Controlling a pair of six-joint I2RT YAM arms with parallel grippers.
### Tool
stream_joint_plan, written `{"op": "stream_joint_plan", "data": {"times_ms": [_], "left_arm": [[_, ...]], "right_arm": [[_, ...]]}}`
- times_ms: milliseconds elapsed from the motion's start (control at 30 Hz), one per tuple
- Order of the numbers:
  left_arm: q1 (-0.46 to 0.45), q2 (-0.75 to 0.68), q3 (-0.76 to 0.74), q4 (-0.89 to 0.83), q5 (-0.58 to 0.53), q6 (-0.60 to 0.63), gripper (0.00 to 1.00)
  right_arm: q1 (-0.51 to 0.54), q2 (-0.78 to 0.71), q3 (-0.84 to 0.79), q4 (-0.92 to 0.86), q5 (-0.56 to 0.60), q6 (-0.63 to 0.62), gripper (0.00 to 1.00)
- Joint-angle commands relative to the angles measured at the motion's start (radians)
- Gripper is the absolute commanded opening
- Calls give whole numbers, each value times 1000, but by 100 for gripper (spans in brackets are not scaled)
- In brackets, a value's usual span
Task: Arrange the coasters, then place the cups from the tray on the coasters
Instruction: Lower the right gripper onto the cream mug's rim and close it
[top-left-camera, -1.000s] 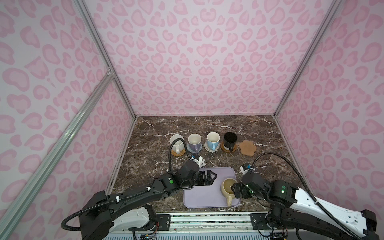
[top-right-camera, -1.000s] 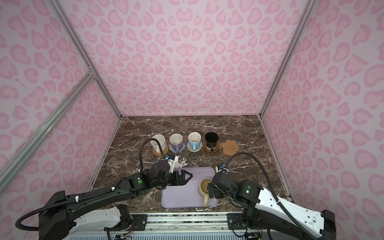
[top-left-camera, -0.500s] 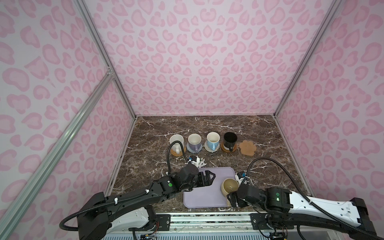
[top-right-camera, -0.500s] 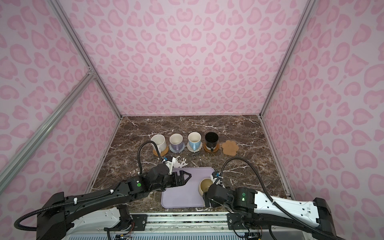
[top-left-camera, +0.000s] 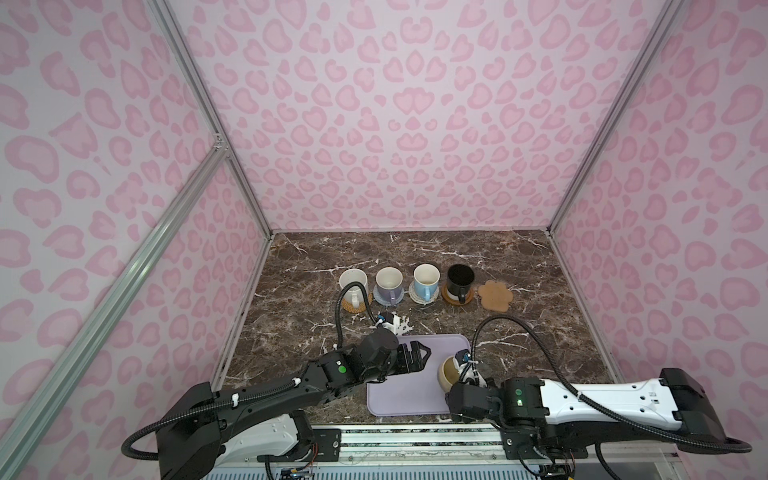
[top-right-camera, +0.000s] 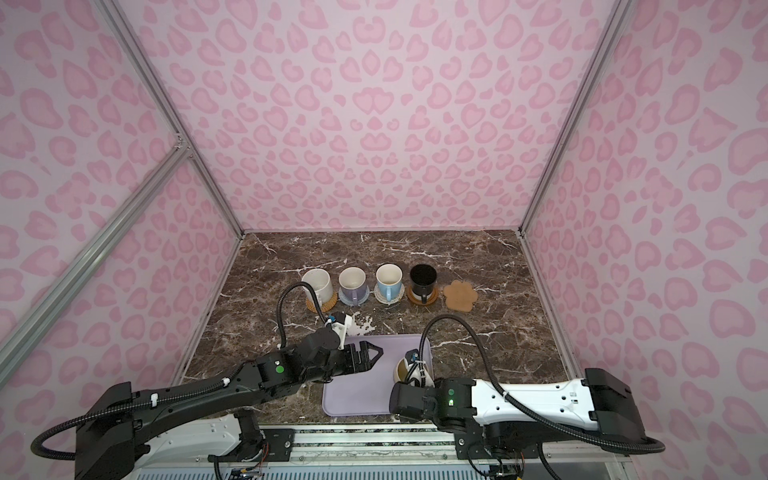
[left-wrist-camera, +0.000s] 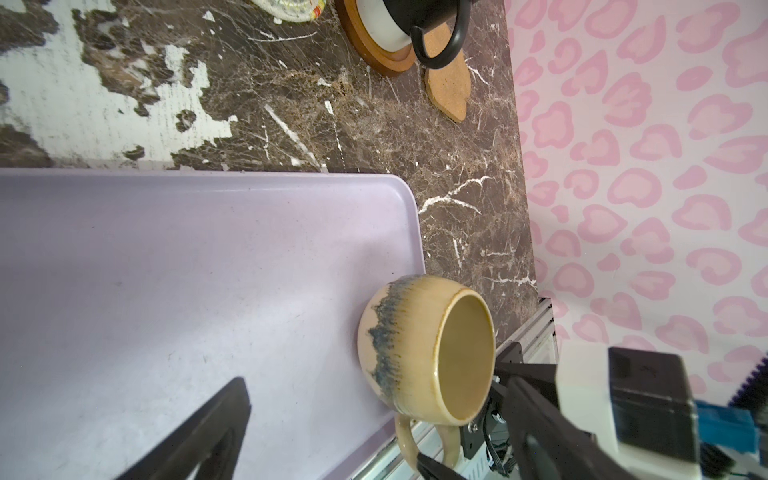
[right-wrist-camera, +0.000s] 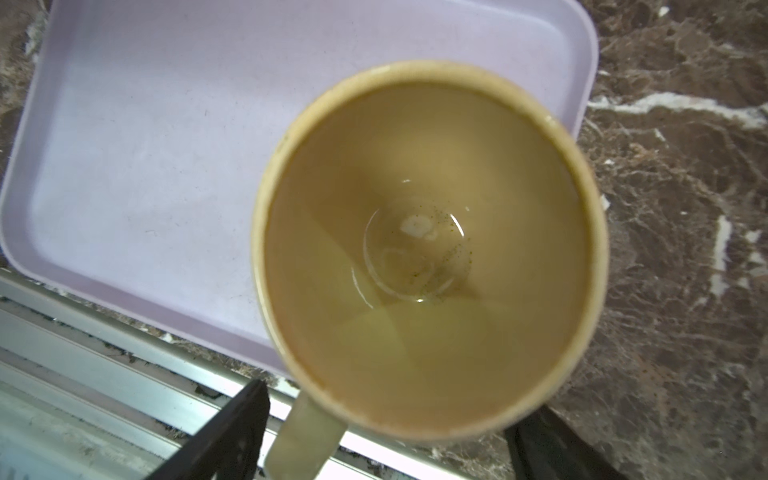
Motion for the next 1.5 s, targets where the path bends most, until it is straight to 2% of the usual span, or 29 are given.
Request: {"op": "stream_joint_plan", "data": {"times_ms": [0,167,300,500,700,867,1033,1300,1367,1467], "left_arm": [[-1,-3,0,19,-16,-15,97],[-1,-5,5,7,-20,-13,97],[-1,-5,6,6,-22,-12,97],[-1,-13,8,-6,-27,-9,97],[-1,-20,9,-16,-36,-5,97],[-1,-15,10,-14,-37,-3,97],[-1,-13,5,-9,-35,-4,97],[-1,-11,4,-13,-42,1,97],[-1,-9,6,-14,-43,2,97],[-1,-7,7,-13,-44,5,97]], "right_arm": [[5,51,12,22,36,16,81],[3,106,38,-37,71,71,69],[-1,124,45,-28,73,48,57],[-42,115,17,33,34,19,45],[-66,112,2,61,17,4,38],[-74,116,-1,67,12,0,38],[-76,112,-4,63,17,3,30],[-79,112,-6,66,21,7,24],[-79,110,-7,68,24,7,16],[-88,115,-8,71,17,4,17]]}}
